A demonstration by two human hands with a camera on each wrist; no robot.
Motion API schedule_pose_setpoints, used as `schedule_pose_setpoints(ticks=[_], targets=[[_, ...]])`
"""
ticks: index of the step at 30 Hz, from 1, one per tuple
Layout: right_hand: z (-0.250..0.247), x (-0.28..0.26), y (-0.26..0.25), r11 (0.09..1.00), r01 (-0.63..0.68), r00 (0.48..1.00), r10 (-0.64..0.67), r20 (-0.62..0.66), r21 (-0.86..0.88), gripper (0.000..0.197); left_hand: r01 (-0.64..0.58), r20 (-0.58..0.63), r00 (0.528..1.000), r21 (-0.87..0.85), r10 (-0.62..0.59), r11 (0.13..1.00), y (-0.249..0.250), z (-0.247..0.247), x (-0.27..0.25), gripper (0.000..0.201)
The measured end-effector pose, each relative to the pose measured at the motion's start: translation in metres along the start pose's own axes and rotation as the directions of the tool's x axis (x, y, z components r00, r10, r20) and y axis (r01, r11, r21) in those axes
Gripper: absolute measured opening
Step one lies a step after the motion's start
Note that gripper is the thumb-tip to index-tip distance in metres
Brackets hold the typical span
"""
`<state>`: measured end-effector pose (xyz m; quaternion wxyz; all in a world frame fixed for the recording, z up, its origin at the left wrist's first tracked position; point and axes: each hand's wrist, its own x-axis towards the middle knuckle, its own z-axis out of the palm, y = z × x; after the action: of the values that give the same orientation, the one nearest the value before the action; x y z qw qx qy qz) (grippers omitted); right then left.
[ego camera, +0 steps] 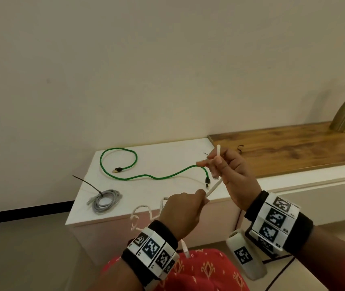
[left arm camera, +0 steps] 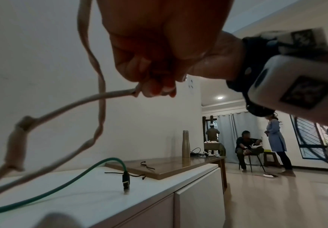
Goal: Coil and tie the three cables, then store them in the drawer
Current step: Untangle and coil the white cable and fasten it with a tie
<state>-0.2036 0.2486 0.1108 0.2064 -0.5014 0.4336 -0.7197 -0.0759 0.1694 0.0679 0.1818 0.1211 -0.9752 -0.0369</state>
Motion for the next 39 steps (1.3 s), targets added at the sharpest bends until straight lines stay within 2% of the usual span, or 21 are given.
schedule_pose_setpoints(ticks=[2, 4, 7, 10, 11, 13, 15, 16, 17, 20, 21, 24, 26, 28, 30, 33, 36, 37, 39], targets=[[0.0, -0.002, 0.004, 0.975, 0.013, 0.999, -0.004, 0.041, -0.222, 0.016, 0.01, -0.068, 0.998, 0.006, -0.01, 1.0, 0.0, 0.002, 0.001, 0.03], [0.0, -0.004, 0.009, 0.91, 0.033, 0.995, 0.01, 0.101, -0.413, 0.024, -0.024, -0.136, 0.991, -0.099, 0.011, 0.995, -0.003, 0.004, 0.002, 0.035], [-0.004, -0.009, 0.015, 0.794, 0.061, 0.991, 0.026, 0.134, -0.605, 0.036, -0.045, -0.122, 0.992, -0.259, 0.013, 0.965, -0.002, -0.002, 0.001, 0.046], [-0.005, -0.009, 0.018, 0.71, 0.059, 0.987, 0.064, 0.148, -0.702, 0.019, -0.142, -0.127, 0.986, -0.327, 0.105, 0.934, -0.001, -0.005, -0.003, 0.034], [-0.005, -0.009, 0.017, 0.682, 0.048, 0.983, 0.096, 0.154, -0.73, 0.018, -0.148, -0.133, 0.985, -0.33, 0.109, 0.932, -0.002, -0.006, -0.004, 0.034], [-0.004, -0.011, 0.019, 0.592, 0.01, 0.965, 0.206, 0.164, -0.806, 0.029, -0.135, -0.171, 0.981, -0.29, 0.088, 0.947, -0.006, -0.005, -0.005, 0.031], [-0.002, -0.013, 0.018, 0.493, -0.044, 0.911, 0.376, 0.167, -0.869, 0.032, -0.095, -0.244, 0.969, -0.215, 0.041, 0.972, -0.012, -0.005, -0.004, 0.025], [0.0, -0.014, 0.017, 0.478, -0.083, 0.878, 0.45, 0.162, -0.875, 0.032, -0.061, -0.275, 0.961, -0.195, 0.005, 0.979, -0.015, -0.006, -0.005, 0.028], [0.001, -0.014, 0.015, 0.51, -0.144, 0.848, 0.505, 0.159, -0.848, 0.032, -0.022, -0.296, 0.954, -0.201, -0.04, 0.979, -0.018, -0.007, -0.005, 0.034], [0.006, -0.014, 0.006, 0.688, -0.374, 0.773, 0.602, 0.201, -0.622, 0.034, 0.058, -0.347, 0.923, -0.305, -0.168, 0.951, -0.028, -0.009, -0.005, 0.055], [0.008, -0.014, 0.003, 0.703, -0.438, 0.742, 0.635, 0.216, -0.56, 0.037, 0.063, -0.352, 0.917, -0.335, -0.187, 0.94, -0.031, -0.01, -0.006, 0.06], [0.009, -0.011, -0.005, 0.664, -0.609, 0.598, 0.744, 0.299, -0.433, 0.041, 0.067, -0.345, 0.911, -0.414, -0.225, 0.908, -0.038, -0.012, -0.006, 0.064], [0.008, -0.01, -0.008, 0.616, -0.683, 0.496, 0.786, 0.369, -0.392, 0.042, 0.046, -0.329, 0.917, -0.47, -0.224, 0.881, -0.04, -0.012, -0.006, 0.058], [0.005, -0.01, -0.009, 0.583, -0.733, 0.435, 0.798, 0.417, -0.35, 0.047, 0.016, -0.291, 0.935, -0.533, -0.201, 0.846, -0.04, -0.011, -0.007, 0.046], [0.0, -0.008, -0.009, 0.567, -0.792, 0.436, 0.784, 0.441, -0.224, 0.044, 0.018, -0.245, 0.948, -0.591, -0.201, 0.806, -0.042, -0.008, -0.009, 0.036], [-0.004, -0.005, -0.01, 0.522, -0.852, 0.465, 0.734, 0.496, 0.027, 0.038, 0.032, -0.191, 0.96, -0.648, -0.203, 0.761, -0.048, -0.004, -0.013, 0.039], [-0.005, -0.001, -0.008, 0.334, -0.897, 0.438, 0.596, 0.673, 0.288, 0.031, 0.043, -0.187, 0.962, -0.617, -0.199, 0.786, -0.047, 0.005, -0.017, 0.043], [-0.004, 0.001, -0.009, 0.272, -0.892, 0.451, 0.528, 0.719, 0.36, 0.03, 0.077, -0.18, 0.955, -0.615, -0.235, 0.785, -0.047, 0.007, -0.018, 0.044], [-0.004, 0.004, -0.013, 0.244, -0.855, 0.518, 0.47, 0.715, 0.458, 0.035, 0.153, -0.151, 0.941, -0.607, -0.303, 0.779, -0.048, 0.011, -0.02, 0.045]])
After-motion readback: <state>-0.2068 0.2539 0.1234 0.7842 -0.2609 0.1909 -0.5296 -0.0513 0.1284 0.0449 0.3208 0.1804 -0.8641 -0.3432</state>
